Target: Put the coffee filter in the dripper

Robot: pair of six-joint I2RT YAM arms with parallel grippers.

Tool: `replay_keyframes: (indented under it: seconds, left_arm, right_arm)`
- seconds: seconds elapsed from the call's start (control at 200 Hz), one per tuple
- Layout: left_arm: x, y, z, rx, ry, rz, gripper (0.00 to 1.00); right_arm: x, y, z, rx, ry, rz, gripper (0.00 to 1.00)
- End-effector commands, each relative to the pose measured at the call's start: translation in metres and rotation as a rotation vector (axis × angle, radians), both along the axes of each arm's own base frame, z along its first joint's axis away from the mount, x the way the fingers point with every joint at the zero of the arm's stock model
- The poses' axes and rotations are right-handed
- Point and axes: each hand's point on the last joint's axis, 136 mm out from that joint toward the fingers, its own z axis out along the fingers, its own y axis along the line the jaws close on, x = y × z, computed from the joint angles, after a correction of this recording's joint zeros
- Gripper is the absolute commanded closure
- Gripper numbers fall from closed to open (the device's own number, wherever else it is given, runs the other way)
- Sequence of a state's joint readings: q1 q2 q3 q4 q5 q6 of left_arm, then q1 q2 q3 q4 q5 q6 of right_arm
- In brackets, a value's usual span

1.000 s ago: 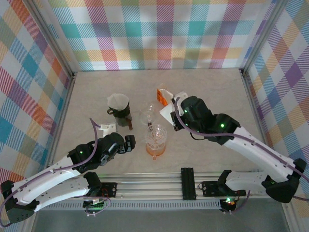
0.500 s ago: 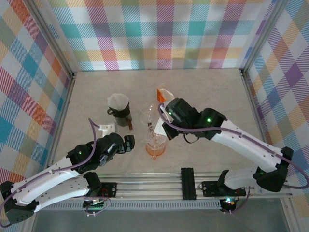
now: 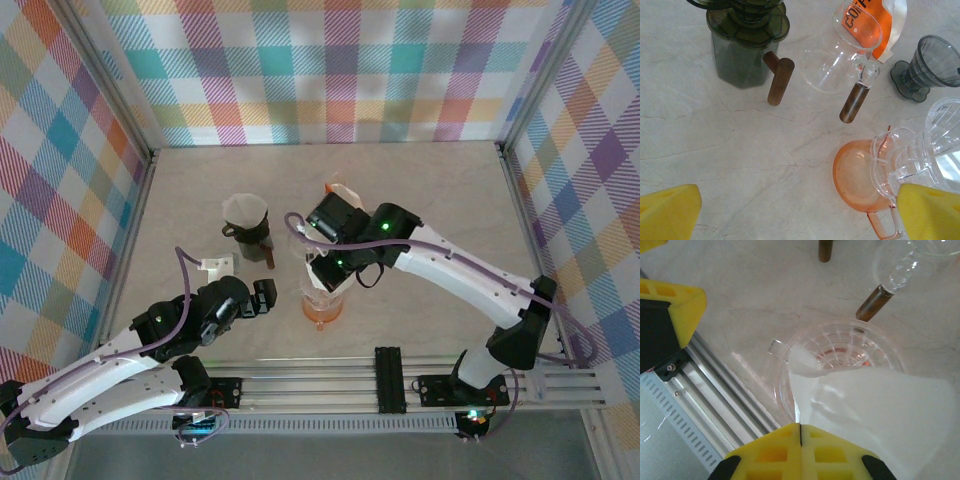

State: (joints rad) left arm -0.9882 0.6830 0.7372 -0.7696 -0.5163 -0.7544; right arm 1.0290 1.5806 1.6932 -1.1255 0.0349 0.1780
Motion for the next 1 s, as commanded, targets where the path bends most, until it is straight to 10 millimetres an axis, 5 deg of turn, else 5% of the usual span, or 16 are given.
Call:
replay_keyframes:
  seconds: [0.0,0.715,0.995]
  left_arm:
    - [-0.002,0.0,0.01,-0.004,-0.013,-0.016,0.0]
    - [-0.004,-0.004,0.01,-0.023,-0.006,-0.029,0.0]
    - [-0.004,-0.006,0.011,-0.033,-0.003,-0.035,0.0]
  right_arm:
    - [-0.008,0.011,-0.001,0.013,0.04,0.048,1.0]
    - [0.017,0.022,-0.053,-0.022,0.057,-0.041,0.99]
    - [0.02,0.021,-0.058,-0.02,0.057,-0.063,0.89]
